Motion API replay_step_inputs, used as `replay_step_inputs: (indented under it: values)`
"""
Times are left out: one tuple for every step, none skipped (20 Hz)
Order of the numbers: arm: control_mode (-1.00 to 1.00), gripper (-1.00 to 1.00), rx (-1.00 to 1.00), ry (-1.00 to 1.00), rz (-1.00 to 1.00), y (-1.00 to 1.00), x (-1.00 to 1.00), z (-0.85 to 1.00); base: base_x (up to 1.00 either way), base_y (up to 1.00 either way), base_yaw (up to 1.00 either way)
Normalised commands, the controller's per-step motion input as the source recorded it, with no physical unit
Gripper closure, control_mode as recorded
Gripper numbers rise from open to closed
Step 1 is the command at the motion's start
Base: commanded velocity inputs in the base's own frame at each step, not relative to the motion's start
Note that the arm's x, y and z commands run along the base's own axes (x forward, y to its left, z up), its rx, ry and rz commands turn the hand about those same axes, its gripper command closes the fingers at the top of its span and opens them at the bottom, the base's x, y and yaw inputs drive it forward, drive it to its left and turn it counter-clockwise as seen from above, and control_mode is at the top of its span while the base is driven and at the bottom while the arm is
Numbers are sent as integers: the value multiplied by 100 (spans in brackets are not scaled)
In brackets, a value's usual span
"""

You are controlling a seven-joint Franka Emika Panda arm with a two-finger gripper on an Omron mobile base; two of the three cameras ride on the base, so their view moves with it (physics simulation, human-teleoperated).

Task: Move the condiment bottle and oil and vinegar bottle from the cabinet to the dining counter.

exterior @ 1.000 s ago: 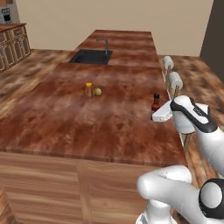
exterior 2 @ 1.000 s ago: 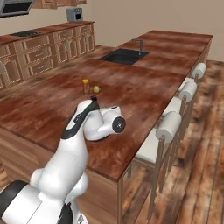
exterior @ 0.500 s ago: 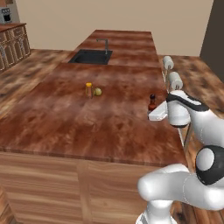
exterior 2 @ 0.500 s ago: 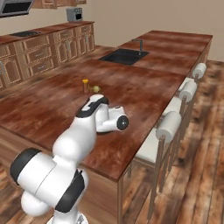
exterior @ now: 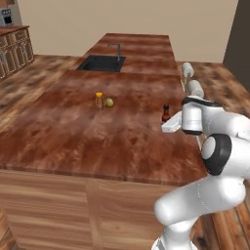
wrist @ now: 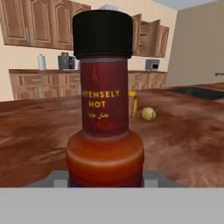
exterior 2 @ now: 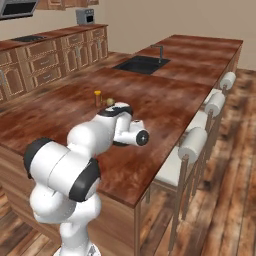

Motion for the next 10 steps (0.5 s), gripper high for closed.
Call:
replay_step_inputs:
  values:
    - [-100,100,0,0,1,-10,47,-12,0,0,0]
    - [-100,100,0,0,1,-8,46,-14,0,0,0]
    - [-100,100,0,0,1,-6,43,-19,0,0,0]
    - [-100,100,0,0,2,-8,43,-20,0,0,0]
    - [-100,100,0,0,3,-11,38,-26,0,0,0]
    - [-100,100,0,0,3,-11,33,-29,0,0,0]
    - [-100,100,0,0,3,-10,32,-32,0,0,0]
    - [-100,100,0,0,3,-10,29,-32,0,0,0]
    - [-100,100,0,0,3,-10,28,-32,0,0,0]
    - [-100,100,0,0,3,-9,28,-31,0,0,0]
